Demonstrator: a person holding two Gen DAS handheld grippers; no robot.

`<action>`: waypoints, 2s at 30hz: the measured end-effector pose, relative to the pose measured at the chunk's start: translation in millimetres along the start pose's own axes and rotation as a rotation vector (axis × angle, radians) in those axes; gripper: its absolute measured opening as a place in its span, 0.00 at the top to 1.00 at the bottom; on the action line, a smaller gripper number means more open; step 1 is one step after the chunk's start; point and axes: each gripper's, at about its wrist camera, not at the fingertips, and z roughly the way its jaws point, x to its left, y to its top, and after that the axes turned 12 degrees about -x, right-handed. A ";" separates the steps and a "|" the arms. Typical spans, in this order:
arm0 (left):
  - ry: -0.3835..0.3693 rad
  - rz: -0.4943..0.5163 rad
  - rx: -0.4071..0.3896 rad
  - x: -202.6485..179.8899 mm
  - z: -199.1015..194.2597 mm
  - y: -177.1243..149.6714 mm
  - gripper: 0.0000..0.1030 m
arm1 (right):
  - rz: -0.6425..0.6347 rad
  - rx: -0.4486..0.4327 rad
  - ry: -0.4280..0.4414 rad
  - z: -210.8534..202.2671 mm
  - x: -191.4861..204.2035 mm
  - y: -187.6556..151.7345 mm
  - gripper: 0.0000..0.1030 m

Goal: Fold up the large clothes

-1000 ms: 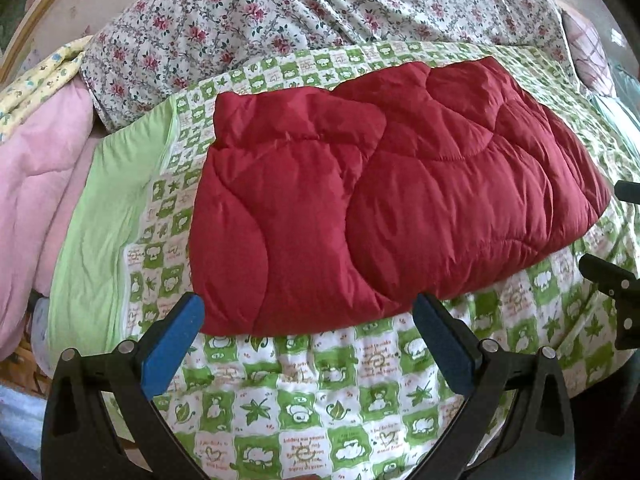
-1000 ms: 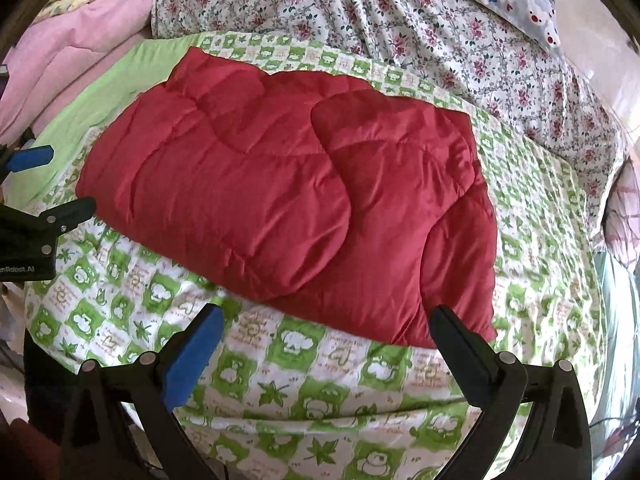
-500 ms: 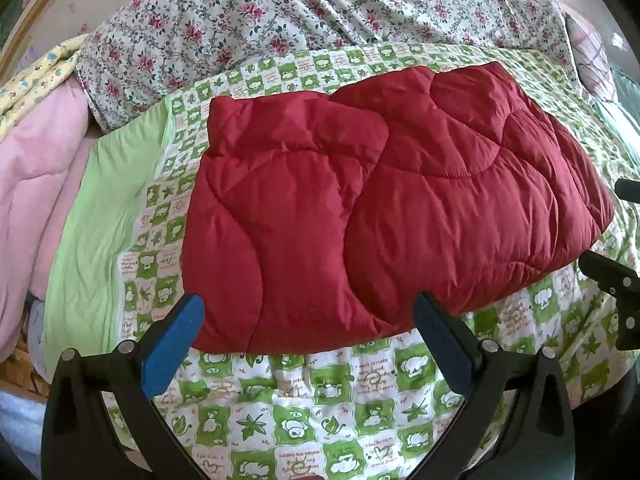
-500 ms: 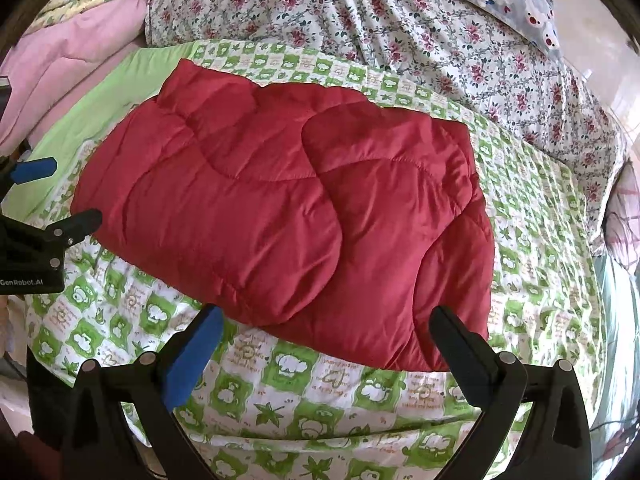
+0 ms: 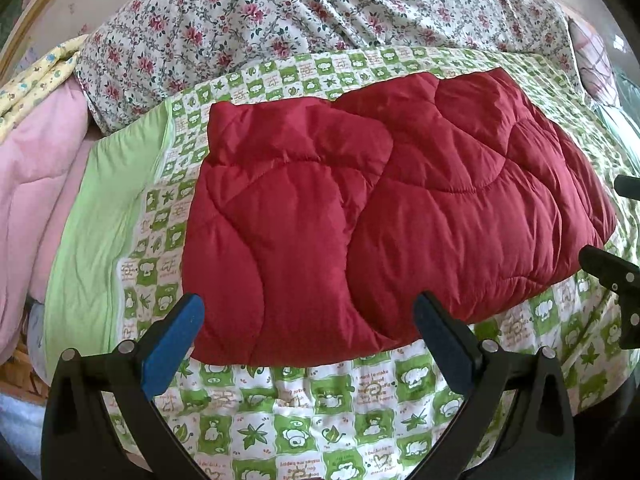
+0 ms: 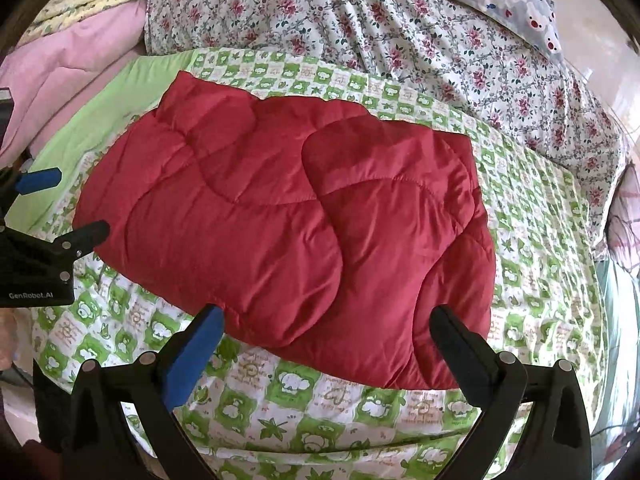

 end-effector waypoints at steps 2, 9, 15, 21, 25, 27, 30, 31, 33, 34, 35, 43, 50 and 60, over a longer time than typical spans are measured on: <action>0.001 0.000 0.001 0.1 1.1 1.3 0.00 | 0.001 0.000 0.002 1.2 -0.7 1.0 0.00; -0.001 -0.002 0.002 1.6 4.5 4.5 0.00 | 0.005 0.004 0.003 5.6 -2.5 4.5 0.00; -0.001 -0.003 0.006 1.3 9.6 7.8 0.00 | 0.009 0.003 0.004 7.9 -5.5 6.6 0.00; 0.000 -0.007 0.004 2.0 13.5 11.2 0.00 | 0.012 0.003 0.005 10.7 -9.1 10.2 0.00; 0.006 -0.009 0.004 1.6 16.2 14.7 0.00 | 0.016 0.001 0.007 12.0 -11.4 12.3 0.00; 0.008 -0.012 0.004 1.9 17.3 15.9 0.00 | 0.017 0.001 0.010 12.0 -12.1 12.1 0.00; 0.016 -0.015 0.002 2.7 18.4 17.1 0.00 | 0.019 0.000 0.009 13.5 -13.5 14.9 0.00; 0.016 -0.017 0.001 2.6 17.9 16.9 0.00 | 0.021 0.000 0.009 14.5 -13.9 16.3 0.00; 0.018 -0.019 -0.004 2.7 18.8 18.4 0.00 | 0.024 -0.001 0.012 16.5 -13.9 18.9 0.00; 0.022 -0.018 -0.007 1.8 18.7 18.9 0.00 | 0.027 -0.002 0.012 17.9 -13.4 20.4 0.00; 0.023 -0.017 -0.009 1.6 19.3 19.9 0.00 | 0.028 -0.002 0.012 18.7 -12.9 21.1 0.00; 0.021 -0.022 -0.013 0.5 21.1 23.9 0.00 | 0.030 -0.006 0.011 21.5 -10.8 24.0 0.00; 0.025 -0.025 -0.015 0.5 22.2 25.9 0.00 | 0.031 -0.005 0.011 21.9 -11.2 24.3 0.00; 0.026 -0.029 -0.014 1.9 22.8 25.9 0.00 | 0.031 -0.005 0.013 22.1 -11.6 24.8 0.00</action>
